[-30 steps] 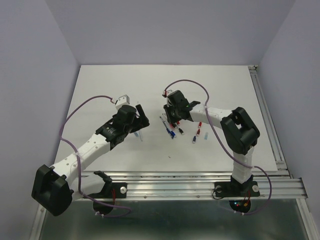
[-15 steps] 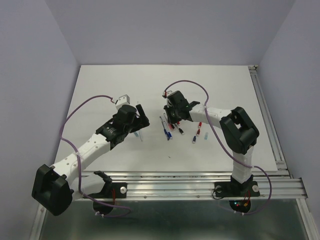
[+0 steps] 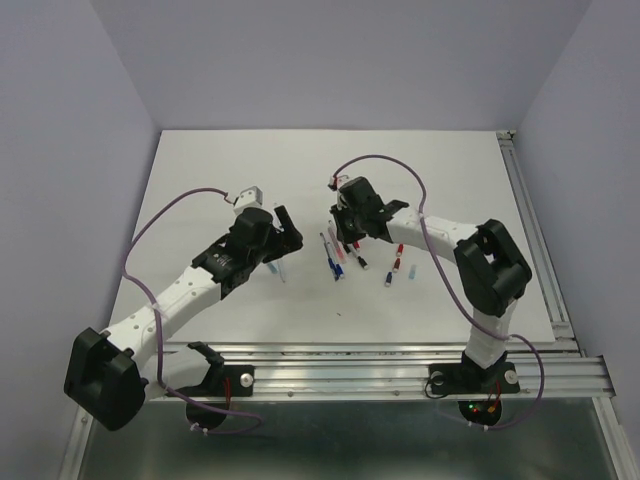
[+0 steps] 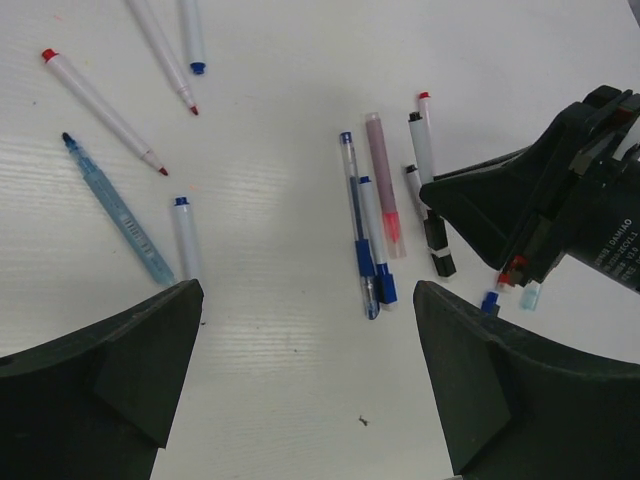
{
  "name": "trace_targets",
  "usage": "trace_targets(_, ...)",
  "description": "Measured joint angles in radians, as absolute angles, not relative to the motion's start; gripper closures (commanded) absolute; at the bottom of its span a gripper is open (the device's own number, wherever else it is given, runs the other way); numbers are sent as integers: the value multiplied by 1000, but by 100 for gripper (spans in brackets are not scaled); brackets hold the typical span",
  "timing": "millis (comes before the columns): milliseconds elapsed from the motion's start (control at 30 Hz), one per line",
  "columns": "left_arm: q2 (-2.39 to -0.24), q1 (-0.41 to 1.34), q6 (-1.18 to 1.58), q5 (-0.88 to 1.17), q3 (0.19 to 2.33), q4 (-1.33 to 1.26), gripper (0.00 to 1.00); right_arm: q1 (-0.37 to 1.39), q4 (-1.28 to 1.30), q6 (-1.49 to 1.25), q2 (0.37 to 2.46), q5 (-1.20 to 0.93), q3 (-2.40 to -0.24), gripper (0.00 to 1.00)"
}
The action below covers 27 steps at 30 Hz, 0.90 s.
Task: Open the pen caps
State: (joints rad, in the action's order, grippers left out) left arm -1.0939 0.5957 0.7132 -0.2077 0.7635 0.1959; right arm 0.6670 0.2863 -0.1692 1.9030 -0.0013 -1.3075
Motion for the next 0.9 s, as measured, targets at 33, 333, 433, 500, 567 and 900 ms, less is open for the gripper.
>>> trace_targets(33,-1095,596,713,-196,764,186,1,667,278,-175,1874,-22,-1296,84)
trace_targets(333,-1098,596,724,-28,738,-36,5,666,160,-262,1654,-314,-1138,84)
trace_targets(433,-1105,596,738,4,724,-84,11,666,89,-326,1624,-423,-1091,84)
trace_targets(500,-1121,596,746,20,723,-109,16,666,47,-360,1614,-472,-1072,84)
trace_targets(567,-1141,596,752,38,718,-132,21,666,9,-392,1603,-516,-1056,84)
trace_targets(900,-1166,596,813,113,694,-197,100,666,-132,-506,1575,-591,-1026,83)
